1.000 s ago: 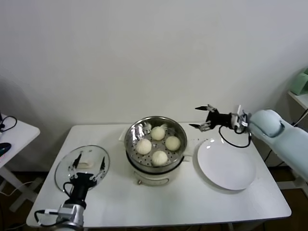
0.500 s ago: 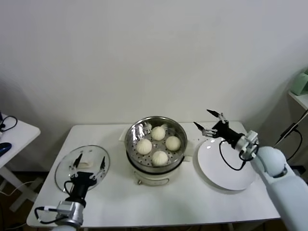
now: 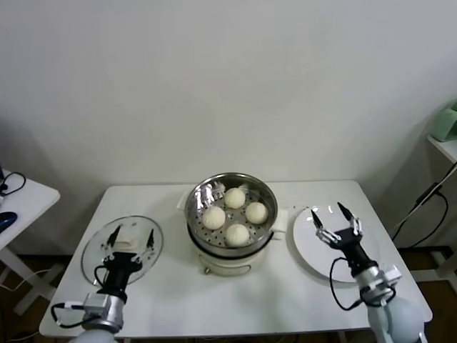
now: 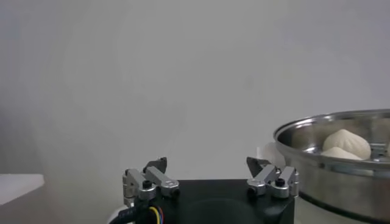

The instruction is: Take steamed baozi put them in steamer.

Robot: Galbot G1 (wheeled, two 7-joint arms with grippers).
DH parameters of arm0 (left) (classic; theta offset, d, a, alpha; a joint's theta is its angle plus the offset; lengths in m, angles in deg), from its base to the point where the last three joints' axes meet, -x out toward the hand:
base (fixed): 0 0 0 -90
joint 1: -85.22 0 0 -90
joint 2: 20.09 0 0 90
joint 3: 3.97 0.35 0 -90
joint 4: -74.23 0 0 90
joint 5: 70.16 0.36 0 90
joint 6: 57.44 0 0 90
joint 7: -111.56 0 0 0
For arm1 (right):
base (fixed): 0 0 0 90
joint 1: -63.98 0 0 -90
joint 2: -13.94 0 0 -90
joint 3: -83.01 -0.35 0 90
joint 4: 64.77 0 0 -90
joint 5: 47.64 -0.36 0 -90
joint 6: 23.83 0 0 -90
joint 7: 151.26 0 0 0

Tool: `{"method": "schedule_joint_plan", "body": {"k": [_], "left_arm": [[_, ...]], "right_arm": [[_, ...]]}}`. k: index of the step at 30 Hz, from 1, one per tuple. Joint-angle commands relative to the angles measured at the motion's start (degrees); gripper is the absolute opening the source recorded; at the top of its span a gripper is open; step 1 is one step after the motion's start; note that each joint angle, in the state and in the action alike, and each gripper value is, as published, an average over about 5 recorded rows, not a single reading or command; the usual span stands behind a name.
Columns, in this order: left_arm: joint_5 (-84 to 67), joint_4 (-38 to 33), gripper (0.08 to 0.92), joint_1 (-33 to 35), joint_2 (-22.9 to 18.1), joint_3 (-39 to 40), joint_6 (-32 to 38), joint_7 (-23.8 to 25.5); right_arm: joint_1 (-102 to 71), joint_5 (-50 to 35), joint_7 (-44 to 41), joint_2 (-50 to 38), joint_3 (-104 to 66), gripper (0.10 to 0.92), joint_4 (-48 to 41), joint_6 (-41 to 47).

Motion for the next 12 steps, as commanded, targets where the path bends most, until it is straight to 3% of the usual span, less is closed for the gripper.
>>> {"method": "schedule_joint_plan", "body": {"k": [1,12], "left_arm": [[0.1,-0.1,0.823,-0.4,-0.5,-0.8,0.8,1.2],[-0.6,-0.5,0.823,-0.6,-0.7,-0.9,2.4,2.6]], "right_arm": [[-11.4,0.2,1.6,9.6,-5.2,0.823,2.1,-4.5],[-11.6,-1.2,1.4,8.7,-3.5,0.823,1.7,-4.9]]}}
